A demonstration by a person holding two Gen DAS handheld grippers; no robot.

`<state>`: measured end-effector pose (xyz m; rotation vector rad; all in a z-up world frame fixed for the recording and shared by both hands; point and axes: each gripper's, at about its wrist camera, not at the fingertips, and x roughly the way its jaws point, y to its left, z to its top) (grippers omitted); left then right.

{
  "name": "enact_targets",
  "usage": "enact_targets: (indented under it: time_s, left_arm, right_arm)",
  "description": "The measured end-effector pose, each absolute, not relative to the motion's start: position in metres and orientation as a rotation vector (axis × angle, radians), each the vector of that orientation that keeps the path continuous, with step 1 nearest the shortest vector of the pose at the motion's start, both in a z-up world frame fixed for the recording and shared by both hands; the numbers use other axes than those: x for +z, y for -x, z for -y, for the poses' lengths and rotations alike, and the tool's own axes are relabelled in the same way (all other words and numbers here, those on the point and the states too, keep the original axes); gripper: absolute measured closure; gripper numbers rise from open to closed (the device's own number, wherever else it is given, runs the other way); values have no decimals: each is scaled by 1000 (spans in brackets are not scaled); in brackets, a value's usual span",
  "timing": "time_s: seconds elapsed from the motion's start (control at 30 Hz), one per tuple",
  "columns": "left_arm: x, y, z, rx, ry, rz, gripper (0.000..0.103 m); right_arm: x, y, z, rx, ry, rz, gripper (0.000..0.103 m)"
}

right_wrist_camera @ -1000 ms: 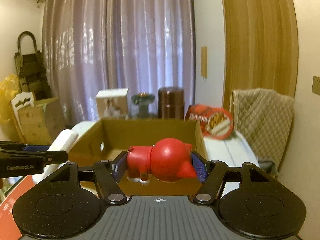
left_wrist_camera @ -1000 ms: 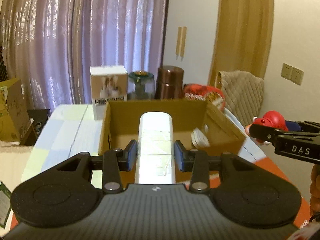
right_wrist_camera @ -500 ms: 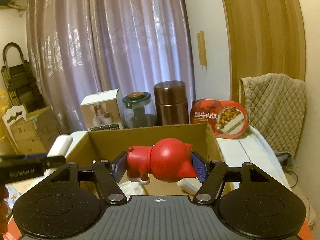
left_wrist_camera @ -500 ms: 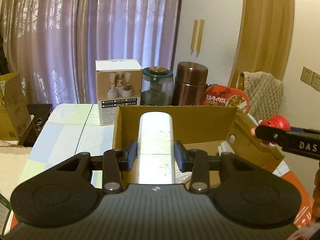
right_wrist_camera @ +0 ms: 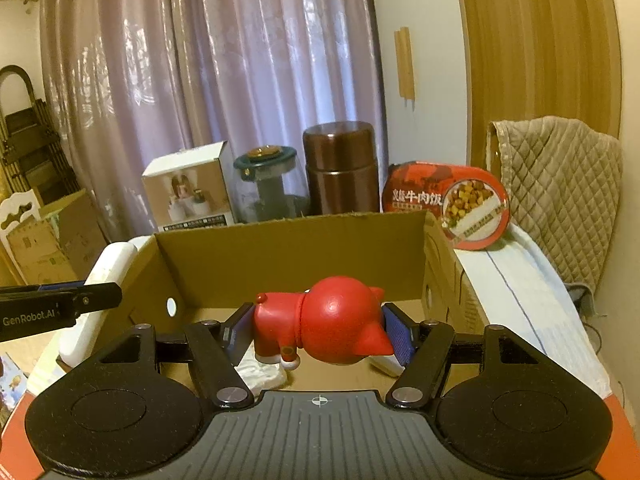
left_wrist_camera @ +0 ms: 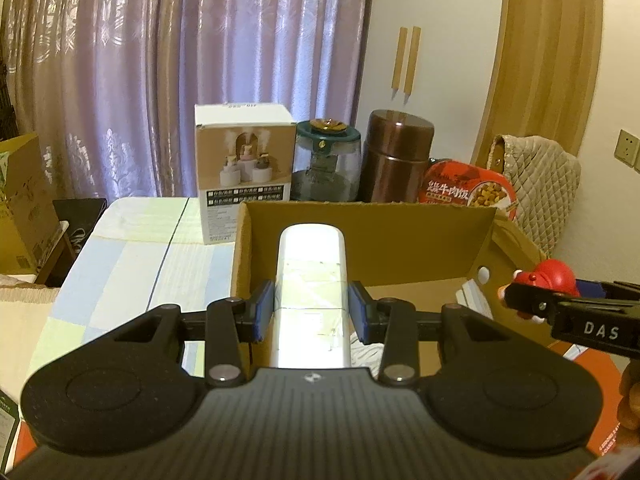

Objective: Organize rigid objects
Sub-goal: 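Lower the white block into the box and open the left tool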

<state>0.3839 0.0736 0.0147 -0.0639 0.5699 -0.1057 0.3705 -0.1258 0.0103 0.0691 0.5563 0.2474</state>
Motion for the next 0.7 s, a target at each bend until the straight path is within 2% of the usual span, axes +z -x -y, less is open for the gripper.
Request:
enact_targets:
  time_s: [0.7]
  left_arm:
    - [17,-381,-73,-91,76,-557,68]
  right_arm:
    - [7,-370,134,236,-78,-563,39]
